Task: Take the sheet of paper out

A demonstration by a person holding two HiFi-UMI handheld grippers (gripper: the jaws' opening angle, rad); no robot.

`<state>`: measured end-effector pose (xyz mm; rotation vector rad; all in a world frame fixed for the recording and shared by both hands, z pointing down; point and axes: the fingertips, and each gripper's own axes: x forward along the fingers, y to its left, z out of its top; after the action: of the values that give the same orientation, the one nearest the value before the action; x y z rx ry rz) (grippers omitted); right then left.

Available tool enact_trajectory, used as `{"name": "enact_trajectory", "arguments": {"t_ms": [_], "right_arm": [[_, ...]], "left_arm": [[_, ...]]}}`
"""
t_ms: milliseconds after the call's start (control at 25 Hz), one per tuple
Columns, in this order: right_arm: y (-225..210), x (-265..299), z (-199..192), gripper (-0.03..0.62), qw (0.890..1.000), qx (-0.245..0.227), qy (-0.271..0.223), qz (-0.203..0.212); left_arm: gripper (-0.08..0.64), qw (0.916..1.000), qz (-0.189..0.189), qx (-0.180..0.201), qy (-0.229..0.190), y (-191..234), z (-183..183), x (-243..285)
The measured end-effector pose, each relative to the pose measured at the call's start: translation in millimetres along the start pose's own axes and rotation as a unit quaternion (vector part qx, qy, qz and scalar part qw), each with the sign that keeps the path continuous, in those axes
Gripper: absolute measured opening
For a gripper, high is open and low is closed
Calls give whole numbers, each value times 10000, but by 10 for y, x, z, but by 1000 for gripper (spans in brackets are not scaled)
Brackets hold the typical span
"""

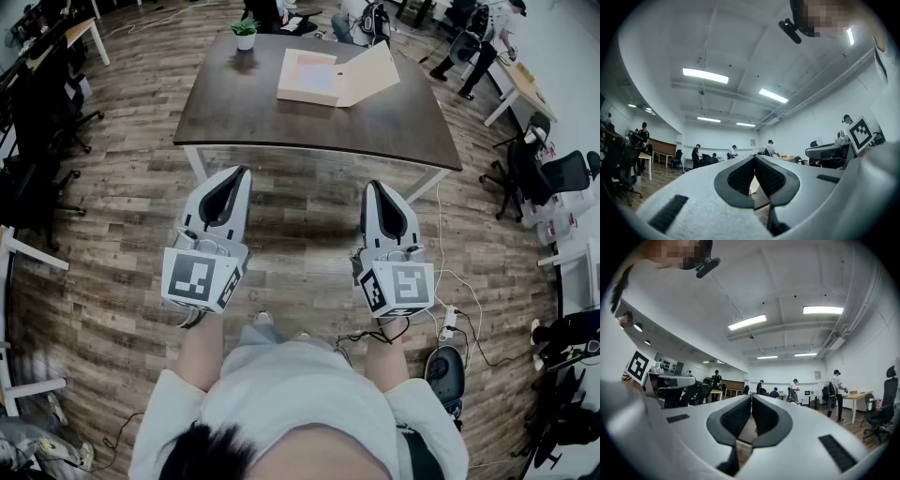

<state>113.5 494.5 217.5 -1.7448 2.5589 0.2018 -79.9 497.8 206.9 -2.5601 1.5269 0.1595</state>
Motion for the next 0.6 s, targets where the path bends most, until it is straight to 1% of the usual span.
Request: {"name": "enact_trajectory", "arguments": {"t_ms": [600], "right_arm": [[75, 200, -65, 14, 9999, -19, 37, -96]], "left_arm": [[-3, 10000, -76, 4, -41, 227, -49, 100]]}}
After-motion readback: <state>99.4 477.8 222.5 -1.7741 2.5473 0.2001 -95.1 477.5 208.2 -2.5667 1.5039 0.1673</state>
